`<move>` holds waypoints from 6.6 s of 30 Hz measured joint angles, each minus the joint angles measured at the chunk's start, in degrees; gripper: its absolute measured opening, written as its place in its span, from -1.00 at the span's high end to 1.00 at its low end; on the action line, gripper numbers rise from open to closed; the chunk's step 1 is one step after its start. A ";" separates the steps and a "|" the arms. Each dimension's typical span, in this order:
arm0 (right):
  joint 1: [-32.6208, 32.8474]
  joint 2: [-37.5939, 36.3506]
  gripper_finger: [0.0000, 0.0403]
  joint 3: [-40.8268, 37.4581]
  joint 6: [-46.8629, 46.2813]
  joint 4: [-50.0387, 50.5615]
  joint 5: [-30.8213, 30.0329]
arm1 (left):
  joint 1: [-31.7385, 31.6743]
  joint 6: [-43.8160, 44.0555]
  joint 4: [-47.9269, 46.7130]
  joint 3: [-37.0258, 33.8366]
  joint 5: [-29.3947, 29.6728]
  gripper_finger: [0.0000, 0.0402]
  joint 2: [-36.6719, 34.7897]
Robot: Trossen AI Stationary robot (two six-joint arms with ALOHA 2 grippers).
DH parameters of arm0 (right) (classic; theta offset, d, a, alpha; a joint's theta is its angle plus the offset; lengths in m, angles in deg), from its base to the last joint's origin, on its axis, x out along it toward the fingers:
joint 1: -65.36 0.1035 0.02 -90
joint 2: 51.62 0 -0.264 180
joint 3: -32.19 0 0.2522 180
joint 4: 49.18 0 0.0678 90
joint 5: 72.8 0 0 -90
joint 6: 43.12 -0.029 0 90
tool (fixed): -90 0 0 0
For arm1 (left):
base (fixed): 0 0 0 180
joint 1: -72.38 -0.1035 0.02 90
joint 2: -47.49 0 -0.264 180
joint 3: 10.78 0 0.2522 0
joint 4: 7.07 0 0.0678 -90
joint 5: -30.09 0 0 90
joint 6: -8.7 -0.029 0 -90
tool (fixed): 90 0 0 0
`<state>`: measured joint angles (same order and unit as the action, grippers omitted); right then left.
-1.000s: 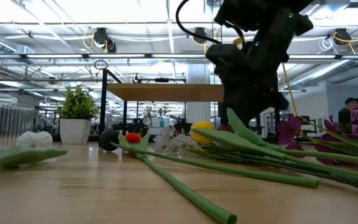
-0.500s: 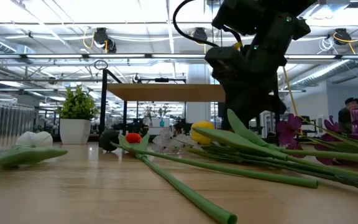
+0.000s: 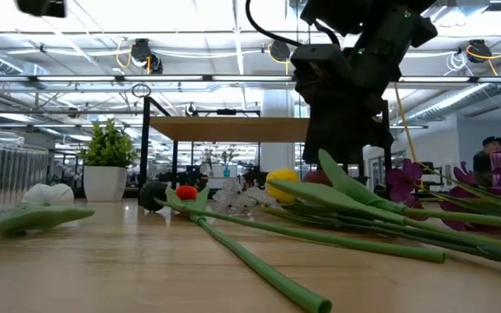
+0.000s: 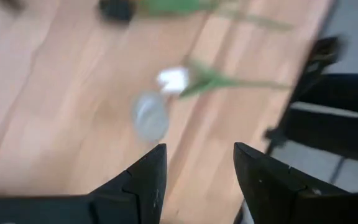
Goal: Pick and place flowers into a vace then onto a shelf
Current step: Put the white vase on the shelf
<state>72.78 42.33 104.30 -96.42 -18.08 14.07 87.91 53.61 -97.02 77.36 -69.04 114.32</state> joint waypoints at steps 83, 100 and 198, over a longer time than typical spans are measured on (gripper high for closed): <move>0.92 -6.55 0.23 0.00 10.94 -25.70 0.43 | -18.03 -55.26 16.87 20.06 35.75 0.85 15.58; 0.92 -6.55 0.23 0.00 12.31 -25.67 0.33 | -33.36 -59.72 2.76 30.10 27.78 0.85 34.22; -0.78 -12.35 0.23 0.39 21.66 -21.73 4.40 | -19.73 -38.13 -5.88 46.80 11.26 -0.02 33.30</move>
<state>71.99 29.98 104.69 -74.76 -39.82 18.47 68.17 15.48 -102.89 124.16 -57.78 147.62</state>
